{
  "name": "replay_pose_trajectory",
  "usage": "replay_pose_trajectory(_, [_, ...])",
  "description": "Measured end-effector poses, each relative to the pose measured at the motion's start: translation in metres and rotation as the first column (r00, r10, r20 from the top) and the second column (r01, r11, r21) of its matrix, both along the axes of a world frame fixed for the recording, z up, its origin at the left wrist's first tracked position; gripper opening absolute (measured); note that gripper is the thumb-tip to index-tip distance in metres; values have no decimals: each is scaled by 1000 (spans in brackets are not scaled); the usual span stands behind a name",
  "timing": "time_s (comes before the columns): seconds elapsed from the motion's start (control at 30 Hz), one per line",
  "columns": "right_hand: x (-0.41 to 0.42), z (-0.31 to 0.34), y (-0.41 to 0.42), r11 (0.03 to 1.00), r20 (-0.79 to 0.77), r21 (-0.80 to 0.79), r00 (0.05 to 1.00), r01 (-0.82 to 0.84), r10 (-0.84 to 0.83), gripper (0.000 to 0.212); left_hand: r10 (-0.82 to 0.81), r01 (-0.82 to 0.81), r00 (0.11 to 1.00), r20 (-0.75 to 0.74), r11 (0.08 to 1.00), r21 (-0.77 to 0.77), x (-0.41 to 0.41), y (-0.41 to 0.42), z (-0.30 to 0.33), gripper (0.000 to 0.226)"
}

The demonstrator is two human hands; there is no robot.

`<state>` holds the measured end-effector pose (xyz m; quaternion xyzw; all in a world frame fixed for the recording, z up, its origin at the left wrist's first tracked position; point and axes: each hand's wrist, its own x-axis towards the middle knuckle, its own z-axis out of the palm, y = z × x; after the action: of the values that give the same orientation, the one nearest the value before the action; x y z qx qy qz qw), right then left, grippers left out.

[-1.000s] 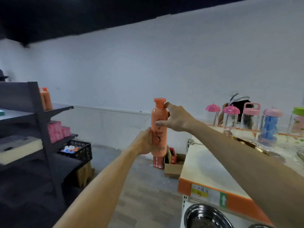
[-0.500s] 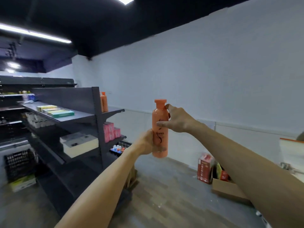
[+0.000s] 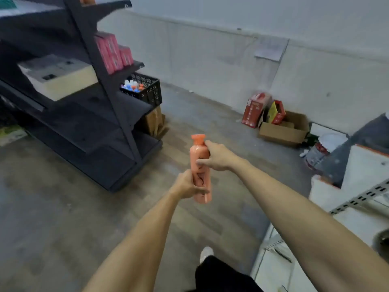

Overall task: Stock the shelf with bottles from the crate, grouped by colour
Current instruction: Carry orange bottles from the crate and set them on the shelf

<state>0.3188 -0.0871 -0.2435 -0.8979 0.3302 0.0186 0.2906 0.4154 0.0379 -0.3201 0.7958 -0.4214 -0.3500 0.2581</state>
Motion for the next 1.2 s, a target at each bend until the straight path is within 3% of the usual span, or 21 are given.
replay_pose_trajectory(0.1, [10,-61,-12,995,-90,99,996,-6,15,64,0,11,996,-94,993,119,1,-2,-54,60])
replay_pose_trajectory(0.23, [28,-118,-50,980,-172,201,985,7,29,63,22,28,982,-187,964,263,25,-33,-112,74])
replay_pose_trajectory(0.5, [93,-139,-174,967,-160,255,987,10,32,50,87,4,967,-241,936,352,96,-151,-172,66])
replay_pose_trajectory(0.6, [122,-139,-217,969,-149,249,988,-5,44,51,126,-33,959,-254,940,341,117,-194,-173,69])
replay_pose_trajectory(0.67, [139,-139,-242,966,-139,260,989,-3,41,54,152,-66,957,-246,943,325,125,-218,-142,65])
replay_pose_trajectory(0.83, [183,-139,-298,961,-125,276,991,-14,51,53,129,-58,970,-206,945,322,160,-272,-106,35])
replay_pose_trajectory(1.0, [243,-151,-360,951,-135,308,990,11,32,51,125,-70,982,-139,935,349,221,-332,-122,62])
replay_pose_trajectory(1.2, [346,-155,-441,954,-142,298,990,38,4,48,83,-29,986,-145,940,340,321,-420,-128,47])
